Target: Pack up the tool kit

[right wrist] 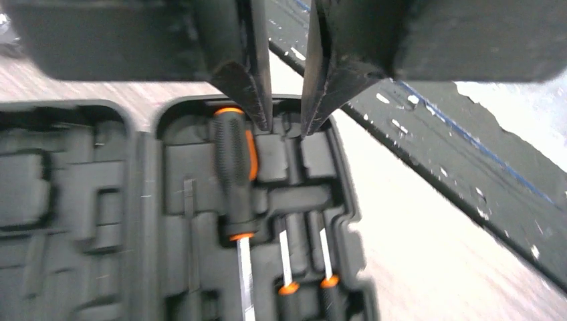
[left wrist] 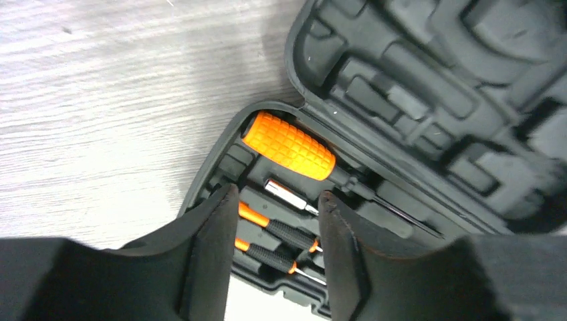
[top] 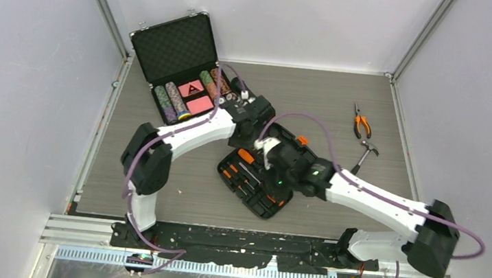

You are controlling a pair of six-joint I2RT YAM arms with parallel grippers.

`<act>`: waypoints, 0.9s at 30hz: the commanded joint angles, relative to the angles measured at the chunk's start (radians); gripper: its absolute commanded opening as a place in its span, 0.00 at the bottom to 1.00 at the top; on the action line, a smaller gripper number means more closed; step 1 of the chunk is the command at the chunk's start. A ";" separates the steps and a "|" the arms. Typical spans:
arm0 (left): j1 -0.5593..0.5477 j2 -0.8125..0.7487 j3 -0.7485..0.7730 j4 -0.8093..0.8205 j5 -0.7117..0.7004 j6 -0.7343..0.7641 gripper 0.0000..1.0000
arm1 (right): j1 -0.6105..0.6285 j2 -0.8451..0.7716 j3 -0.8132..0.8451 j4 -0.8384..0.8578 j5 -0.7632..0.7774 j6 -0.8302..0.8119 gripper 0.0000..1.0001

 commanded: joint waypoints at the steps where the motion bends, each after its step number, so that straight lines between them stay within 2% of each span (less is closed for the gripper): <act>1: 0.043 -0.203 -0.003 0.075 -0.075 0.017 0.53 | -0.150 -0.132 0.024 -0.004 0.056 -0.037 0.32; 2: 0.055 -0.242 -0.018 0.082 -0.078 0.025 0.55 | -0.174 -0.135 0.014 -0.008 0.041 -0.041 0.33; 5: 0.095 -0.377 -0.091 0.102 -0.081 0.060 0.72 | -0.262 -0.136 -0.034 0.014 0.013 -0.057 0.52; 7: 0.132 -0.501 -0.165 0.122 -0.078 0.083 0.80 | -0.288 -0.123 -0.052 0.048 0.002 -0.062 0.59; 12: 0.245 -0.752 -0.323 0.140 -0.076 0.178 0.96 | -0.331 -0.039 -0.064 0.108 0.028 -0.068 0.63; 17: 0.335 -0.944 -0.417 0.171 -0.173 0.302 0.97 | -0.348 0.078 -0.076 0.129 0.053 -0.066 0.62; 23: 0.353 -1.072 -0.530 0.291 -0.316 0.373 0.97 | -0.343 0.167 -0.120 0.178 -0.003 0.021 0.58; 27: 0.356 -1.121 -0.558 0.304 -0.385 0.398 0.96 | -0.253 0.185 -0.092 0.171 -0.066 0.126 0.55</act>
